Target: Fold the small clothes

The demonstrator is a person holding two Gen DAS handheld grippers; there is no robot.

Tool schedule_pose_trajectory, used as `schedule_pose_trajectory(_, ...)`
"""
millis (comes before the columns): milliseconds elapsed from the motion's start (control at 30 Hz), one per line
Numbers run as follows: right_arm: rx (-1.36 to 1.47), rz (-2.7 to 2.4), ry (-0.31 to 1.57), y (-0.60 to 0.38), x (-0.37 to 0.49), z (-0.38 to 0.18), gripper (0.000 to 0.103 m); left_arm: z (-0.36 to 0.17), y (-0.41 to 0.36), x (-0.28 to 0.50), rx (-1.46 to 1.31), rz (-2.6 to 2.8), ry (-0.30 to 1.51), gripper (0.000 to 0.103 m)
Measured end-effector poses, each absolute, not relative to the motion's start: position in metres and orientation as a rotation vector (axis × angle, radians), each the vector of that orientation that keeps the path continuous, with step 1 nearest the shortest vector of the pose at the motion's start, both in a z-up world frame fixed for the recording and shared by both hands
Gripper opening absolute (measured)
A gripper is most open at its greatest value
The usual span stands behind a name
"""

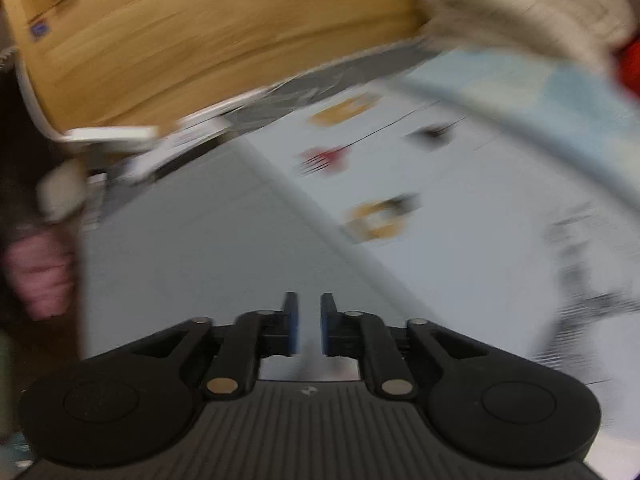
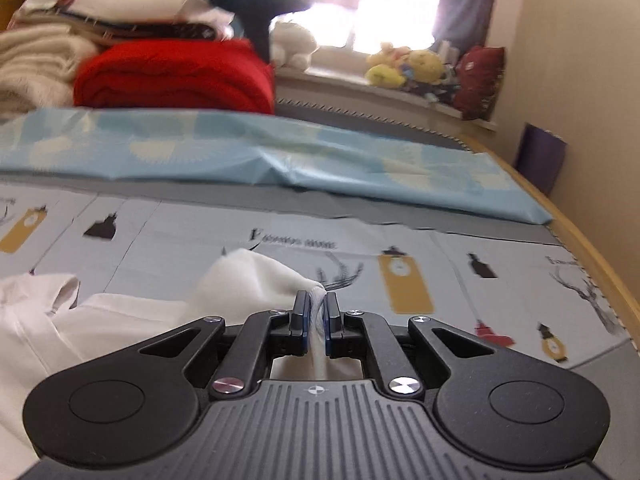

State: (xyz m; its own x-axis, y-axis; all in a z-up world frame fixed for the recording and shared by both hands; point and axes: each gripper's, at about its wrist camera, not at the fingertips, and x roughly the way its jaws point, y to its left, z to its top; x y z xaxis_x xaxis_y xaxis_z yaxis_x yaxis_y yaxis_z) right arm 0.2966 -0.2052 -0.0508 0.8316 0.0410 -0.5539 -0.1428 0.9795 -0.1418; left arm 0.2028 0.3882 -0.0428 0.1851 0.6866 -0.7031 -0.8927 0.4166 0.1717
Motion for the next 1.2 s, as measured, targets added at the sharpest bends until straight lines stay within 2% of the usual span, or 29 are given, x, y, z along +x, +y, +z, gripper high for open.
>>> schedule_pose_trajectory(67,-0.207,0.093,0.598,-0.196,0.305,-0.061,0.007,-0.034,0.353,0.226,-0.268,0.832,0.769,0.037)
schedule_pose_trajectory(233,-0.235,0.062,0.622,-0.191,0.316,-0.078,0.007,-0.058,0.246,0.28,-0.163,0.149,0.835,0.044)
schedule_pose_trajectory(300,-0.234,0.063,0.624,-0.196,0.316,-0.079,0.007,-0.074,0.214,0.29,-0.122,0.063,0.877,0.045)
schedule_pose_trajectory(433,-0.215,0.084,0.622,-0.206,0.313,-0.081,0.007,-0.095,0.182,0.305,-0.098,0.024,0.927,0.057)
schedule_pose_trajectory(533,-0.219,0.11,0.617,-0.209,0.314,-0.082,0.007,-0.107,0.171,0.313,-0.129,-0.03,0.971,0.058)
schedule_pose_trajectory(567,-0.215,0.115,0.619,-0.21,0.315,-0.082,0.007,-0.11,0.171,0.319,-0.111,-0.043,0.99,0.056)
schedule_pose_trajectory(600,-0.208,0.119,0.62,-0.211,0.317,-0.082,0.007,-0.115,0.167,0.324,-0.067,-0.05,1.02,0.048)
schedule_pose_trajectory(633,-0.203,0.125,0.622,-0.211,0.32,-0.083,0.007,-0.122,0.164,0.33,-0.021,-0.046,1.042,0.015)
schedule_pose_trajectory(700,-0.196,0.144,0.623,-0.21,0.325,-0.084,0.007,-0.123,0.163,0.338,-0.008,-0.047,1.045,0.001)
schedule_pose_trajectory(767,-0.208,0.165,0.619,-0.207,0.332,-0.088,0.007,-0.112,0.174,0.34,-0.033,-0.011,1.01,0.001)
schedule_pose_trajectory(833,-0.189,0.172,0.623,-0.206,0.346,-0.087,0.006,-0.086,0.198,0.339,-0.083,0.154,0.859,0.001)
schedule_pose_trajectory(900,-0.101,0.152,0.558,-0.207,0.353,-0.072,0.006,-0.068,0.214,0.334,-0.136,0.253,0.736,0.0)
schedule_pose_trajectory(933,-0.06,0.16,0.503,-0.207,0.354,-0.063,0.007,-0.066,0.216,0.337,-0.123,0.266,0.752,0.0)
schedule_pose_trajectory(967,-0.057,0.149,0.446,-0.202,0.356,-0.056,0.007,-0.069,0.217,0.339,-0.126,0.249,0.791,0.009)
schedule_pose_trajectory(1033,-0.132,0.043,0.392,-0.187,0.362,-0.049,0.024,-0.077,0.217,0.339,-0.145,0.229,0.847,0.013)
schedule_pose_trajectory(1067,-0.14,0.027,0.424,-0.184,0.367,-0.051,0.038,-0.078,0.216,0.337,-0.135,0.219,0.854,0.013)
schedule_pose_trajectory(1200,-0.105,0.091,0.541,-0.185,0.363,-0.065,0.038,-0.078,0.215,0.333,-0.12,0.131,0.883,0.013)
